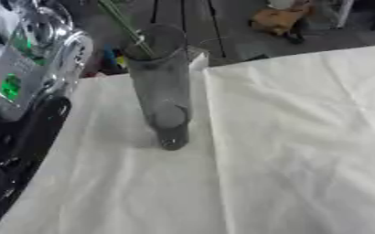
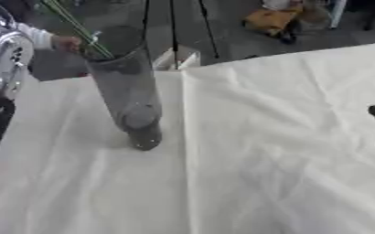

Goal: Arrange flowers into the vase.

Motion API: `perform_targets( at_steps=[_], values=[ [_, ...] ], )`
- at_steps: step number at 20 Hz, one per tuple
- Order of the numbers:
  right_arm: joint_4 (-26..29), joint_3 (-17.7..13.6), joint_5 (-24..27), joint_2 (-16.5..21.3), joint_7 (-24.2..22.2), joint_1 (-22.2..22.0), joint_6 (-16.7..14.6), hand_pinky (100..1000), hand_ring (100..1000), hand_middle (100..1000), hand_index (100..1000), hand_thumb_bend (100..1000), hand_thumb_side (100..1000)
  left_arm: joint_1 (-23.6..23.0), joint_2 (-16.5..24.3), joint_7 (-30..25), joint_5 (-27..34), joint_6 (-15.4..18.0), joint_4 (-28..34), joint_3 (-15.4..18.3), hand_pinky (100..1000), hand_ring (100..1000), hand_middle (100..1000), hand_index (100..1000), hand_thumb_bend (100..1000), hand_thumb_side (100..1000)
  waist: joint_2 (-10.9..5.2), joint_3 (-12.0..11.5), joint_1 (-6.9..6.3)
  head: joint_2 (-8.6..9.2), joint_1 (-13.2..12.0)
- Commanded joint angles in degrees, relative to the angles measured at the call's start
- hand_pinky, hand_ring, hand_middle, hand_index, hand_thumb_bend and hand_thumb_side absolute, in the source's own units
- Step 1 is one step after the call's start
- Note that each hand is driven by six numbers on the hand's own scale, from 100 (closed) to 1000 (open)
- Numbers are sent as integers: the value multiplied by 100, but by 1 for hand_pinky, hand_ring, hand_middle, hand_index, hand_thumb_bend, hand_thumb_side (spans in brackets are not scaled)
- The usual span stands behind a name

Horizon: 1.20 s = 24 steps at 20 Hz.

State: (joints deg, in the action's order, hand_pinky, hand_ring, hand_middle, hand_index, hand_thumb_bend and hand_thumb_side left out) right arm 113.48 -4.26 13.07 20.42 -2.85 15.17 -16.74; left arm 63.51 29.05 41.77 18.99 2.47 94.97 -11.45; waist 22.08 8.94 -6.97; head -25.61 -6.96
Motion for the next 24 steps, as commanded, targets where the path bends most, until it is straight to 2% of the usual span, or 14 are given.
perform_targets(
  at_steps=[1,8,12,20,24],
  values=[
    [111,-51,-10,38,9,62,-2,934,812,414,748,100,909,98,35,-71,-72,160,-218,34,100,100,100,129,287,854,-116,9,51,83,-22],
    [111,-50,-52,2,-18,67,22,938,814,412,749,100,904,129,-27,-319,43,319,-414,-14,100,100,100,138,277,893,-56,46,32,104,-42],
    [111,-47,-59,-6,-31,71,36,940,814,411,749,100,901,155,-29,-457,-47,339,-485,-44,100,100,100,148,237,945,-45,67,15,109,-58],
    [111,-64,-62,-8,-23,64,52,940,815,411,749,100,899,122,-17,-585,-355,226,-624,-61,100,100,100,171,178,950,-48,69,-7,107,-44],
    [111,-70,-74,-11,-22,52,58,941,815,410,749,100,899,98,17,-590,-606,132,-628,-73,100,100,100,176,180,930,-48,57,-10,91,-37]
  ],
)
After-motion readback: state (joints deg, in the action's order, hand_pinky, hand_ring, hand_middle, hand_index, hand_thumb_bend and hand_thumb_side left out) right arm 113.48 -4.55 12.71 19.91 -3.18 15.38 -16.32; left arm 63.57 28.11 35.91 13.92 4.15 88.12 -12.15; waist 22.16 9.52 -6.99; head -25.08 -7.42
